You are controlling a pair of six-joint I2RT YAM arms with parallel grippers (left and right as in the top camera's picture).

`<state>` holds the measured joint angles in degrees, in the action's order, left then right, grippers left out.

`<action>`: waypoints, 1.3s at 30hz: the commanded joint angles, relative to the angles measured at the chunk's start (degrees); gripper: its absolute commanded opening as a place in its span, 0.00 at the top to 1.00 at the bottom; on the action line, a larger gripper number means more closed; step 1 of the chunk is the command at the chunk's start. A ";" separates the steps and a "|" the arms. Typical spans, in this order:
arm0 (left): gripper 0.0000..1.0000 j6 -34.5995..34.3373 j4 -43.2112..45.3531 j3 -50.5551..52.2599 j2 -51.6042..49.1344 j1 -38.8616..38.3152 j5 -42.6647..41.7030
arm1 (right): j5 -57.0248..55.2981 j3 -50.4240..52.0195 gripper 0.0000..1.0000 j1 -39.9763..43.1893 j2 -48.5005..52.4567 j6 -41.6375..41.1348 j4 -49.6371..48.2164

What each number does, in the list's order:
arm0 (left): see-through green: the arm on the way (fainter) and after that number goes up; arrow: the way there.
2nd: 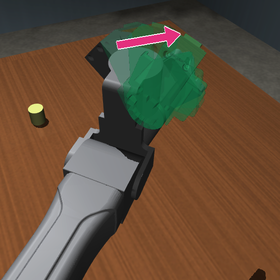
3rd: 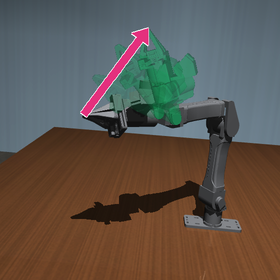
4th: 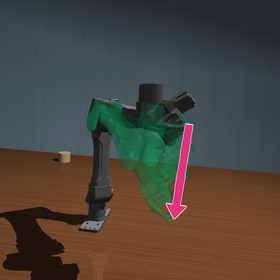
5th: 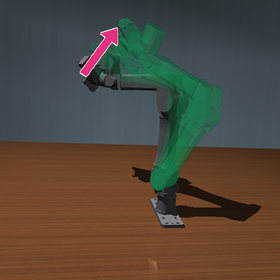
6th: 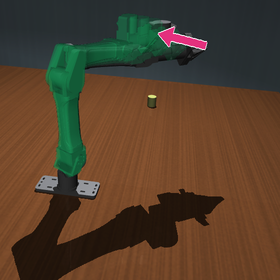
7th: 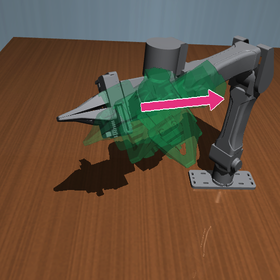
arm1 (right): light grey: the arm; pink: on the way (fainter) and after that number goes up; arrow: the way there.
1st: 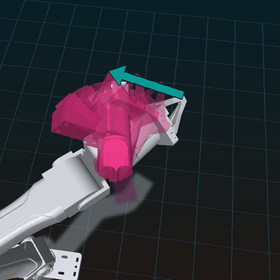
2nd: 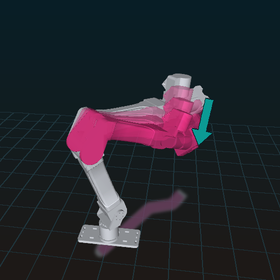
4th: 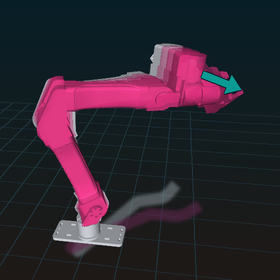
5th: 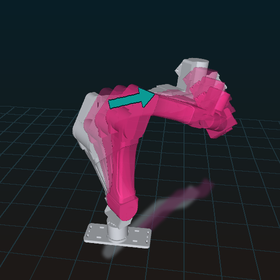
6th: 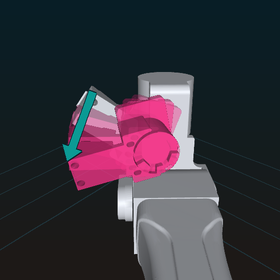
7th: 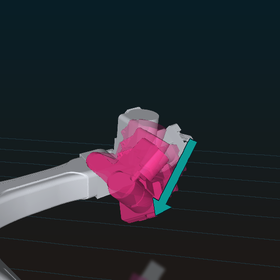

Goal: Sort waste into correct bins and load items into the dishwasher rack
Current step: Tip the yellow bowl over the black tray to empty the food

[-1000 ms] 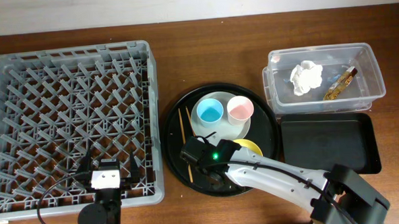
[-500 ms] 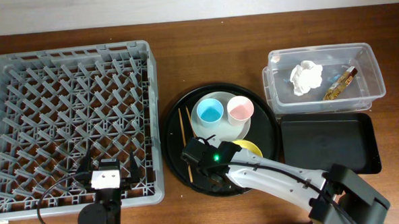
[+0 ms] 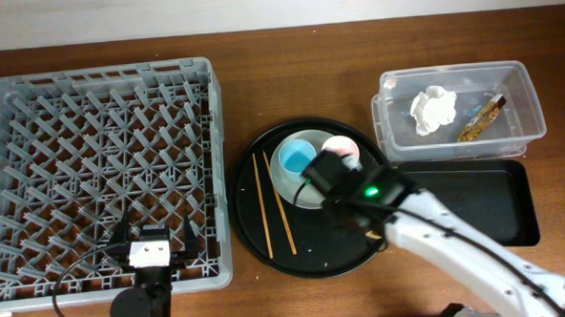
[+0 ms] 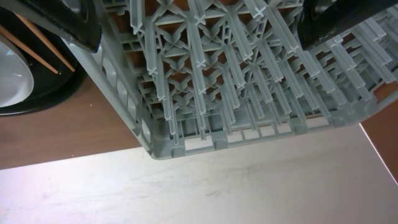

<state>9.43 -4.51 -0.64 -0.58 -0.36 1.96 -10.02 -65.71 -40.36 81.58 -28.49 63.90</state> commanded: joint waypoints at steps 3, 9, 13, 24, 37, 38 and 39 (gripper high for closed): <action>0.01 0.55 -0.20 0.11 0.28 -0.11 0.39 | 6.21 -1.66 0.96 20.65 -7.50 5.97 0.15; 0.01 0.55 -0.20 0.11 0.28 -0.11 0.37 | 32.13 -1.64 0.96 52.54 -7.17 19.93 -3.08; 0.01 0.55 -0.20 0.11 0.28 -0.11 0.37 | 44.74 -1.57 0.96 66.42 -4.96 26.82 -3.23; 0.01 0.55 -0.20 0.11 0.28 -0.11 0.39 | 69.42 8.68 0.96 82.49 3.98 32.74 -11.34; 0.01 0.55 -0.20 0.11 0.28 -0.11 0.39 | 98.92 25.29 0.96 93.37 3.98 30.60 -35.89; 0.01 0.55 -0.20 0.11 0.28 -0.13 0.39 | 98.95 25.31 0.96 93.42 3.98 29.46 -36.26; 0.01 0.55 -0.20 0.11 0.28 -0.13 0.39 | 98.95 25.31 0.96 93.42 3.98 29.53 -36.24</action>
<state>9.43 -4.51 -0.64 -0.58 -0.38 1.96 83.66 -40.69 52.75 85.69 2.46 27.99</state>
